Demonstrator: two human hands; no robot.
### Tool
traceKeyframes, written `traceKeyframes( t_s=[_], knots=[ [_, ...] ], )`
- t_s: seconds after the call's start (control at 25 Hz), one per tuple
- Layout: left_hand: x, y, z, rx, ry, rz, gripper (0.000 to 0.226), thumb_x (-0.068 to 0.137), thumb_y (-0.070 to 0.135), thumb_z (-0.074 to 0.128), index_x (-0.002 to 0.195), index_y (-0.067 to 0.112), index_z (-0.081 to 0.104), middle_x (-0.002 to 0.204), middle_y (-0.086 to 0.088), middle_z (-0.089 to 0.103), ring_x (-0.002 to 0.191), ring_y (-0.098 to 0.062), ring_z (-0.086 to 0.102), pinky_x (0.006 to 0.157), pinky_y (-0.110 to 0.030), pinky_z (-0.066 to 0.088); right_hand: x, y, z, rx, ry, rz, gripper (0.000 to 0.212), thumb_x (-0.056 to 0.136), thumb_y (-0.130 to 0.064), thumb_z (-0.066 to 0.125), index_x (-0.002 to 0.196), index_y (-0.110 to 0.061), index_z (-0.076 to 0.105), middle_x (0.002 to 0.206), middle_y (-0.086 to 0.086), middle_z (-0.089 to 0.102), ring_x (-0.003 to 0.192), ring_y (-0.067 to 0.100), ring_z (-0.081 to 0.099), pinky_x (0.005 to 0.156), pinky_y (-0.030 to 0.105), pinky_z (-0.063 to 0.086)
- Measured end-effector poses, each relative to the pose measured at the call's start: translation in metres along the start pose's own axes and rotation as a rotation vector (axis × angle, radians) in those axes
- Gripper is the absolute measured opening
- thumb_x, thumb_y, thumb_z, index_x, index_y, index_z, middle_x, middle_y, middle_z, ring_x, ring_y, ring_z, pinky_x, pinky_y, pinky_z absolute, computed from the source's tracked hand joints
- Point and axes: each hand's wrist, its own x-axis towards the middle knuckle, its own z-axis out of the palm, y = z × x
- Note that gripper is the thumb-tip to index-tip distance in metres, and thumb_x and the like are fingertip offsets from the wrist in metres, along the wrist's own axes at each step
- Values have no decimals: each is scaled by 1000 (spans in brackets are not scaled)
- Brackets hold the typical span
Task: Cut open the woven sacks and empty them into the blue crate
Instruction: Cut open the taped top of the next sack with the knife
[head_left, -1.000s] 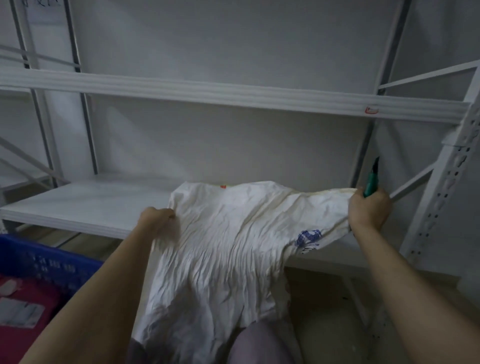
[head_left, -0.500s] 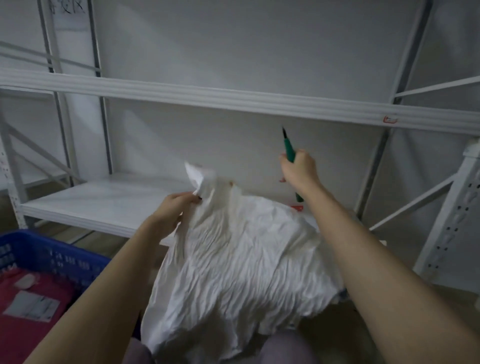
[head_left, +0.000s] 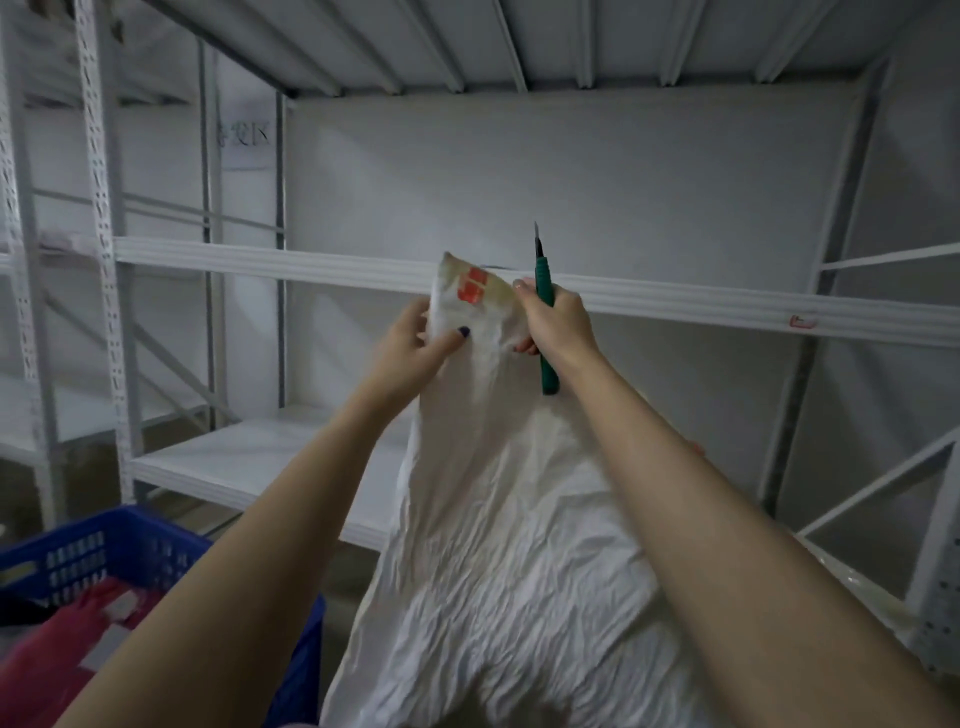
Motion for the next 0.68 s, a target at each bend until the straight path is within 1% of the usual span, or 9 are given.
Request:
traceKeyframes(
  t_s=[0.08, 0.12, 0.2, 0.24, 0.36, 0.44, 0.48, 0.56, 0.68],
  knots=[
    [5, 13, 0, 103, 20, 131, 41, 84, 28, 63, 123, 22, 51, 98, -5, 69, 88, -20, 67, 82, -43, 54, 3, -18, -4, 16, -36, -17, 27, 96, -37, 50, 108, -14, 58, 71, 6, 60, 48, 13, 59, 45, 18, 45],
    [8, 18, -1, 95, 12, 191, 40, 88, 20, 61, 125, 25, 49, 94, -4, 69, 86, -18, 67, 81, -41, 55, 3, -25, -5, 26, -64, -20, 27, 96, -37, 51, 105, -13, 58, 70, 5, 60, 47, 12, 59, 44, 17, 45],
    [10, 31, -3, 144, -14, 318, 46, 89, 9, 57, 128, 30, 47, 90, 3, 67, 83, -12, 66, 76, -28, 55, 2, -32, -6, 48, -124, -42, 24, 94, -36, 55, 95, -13, 61, 68, 4, 62, 48, 10, 59, 47, 19, 45],
    [11, 36, -4, 224, 0, 379, 44, 88, 5, 57, 126, 27, 51, 89, 6, 66, 80, -10, 65, 73, -23, 55, 1, -33, -5, 53, -157, -62, 21, 93, -32, 58, 91, -13, 64, 68, 4, 64, 50, 10, 59, 50, 21, 45],
    [14, 39, -10, 423, 120, 513, 24, 81, -3, 60, 97, 12, 70, 86, 1, 70, 71, -13, 62, 70, -18, 50, -3, -28, -1, 9, -269, -99, 11, 89, -23, 63, 90, -14, 70, 75, 1, 69, 56, 11, 57, 49, 21, 40],
    [12, 35, -16, 457, 153, 499, 13, 82, 1, 64, 92, 8, 69, 80, -3, 70, 66, -14, 59, 64, -9, 45, -5, -24, 1, -6, -295, -54, 11, 86, -25, 69, 90, -15, 71, 74, -1, 68, 56, 10, 58, 47, 19, 37],
    [11, 31, -20, 470, 157, 477, 14, 84, 6, 65, 97, 9, 67, 76, -3, 67, 66, -14, 58, 62, -10, 44, -5, -22, 0, -13, -296, -22, 18, 84, -27, 72, 93, -12, 69, 72, 0, 66, 55, 9, 58, 47, 19, 37],
    [9, 27, -25, 520, 147, 459, 18, 86, 12, 65, 104, 13, 64, 72, 0, 62, 65, -16, 58, 63, -22, 47, -5, -18, 0, -32, -284, 2, 28, 80, -27, 76, 97, -6, 67, 68, 1, 62, 50, 6, 57, 47, 19, 39],
    [10, 32, -31, 561, 206, 507, 8, 83, 13, 68, 91, 10, 67, 68, 1, 61, 62, -16, 57, 60, -29, 47, -5, -20, 4, -49, -225, -52, 21, 77, -24, 79, 83, -9, 66, 59, -1, 57, 45, 6, 52, 45, 17, 39]
  ],
)
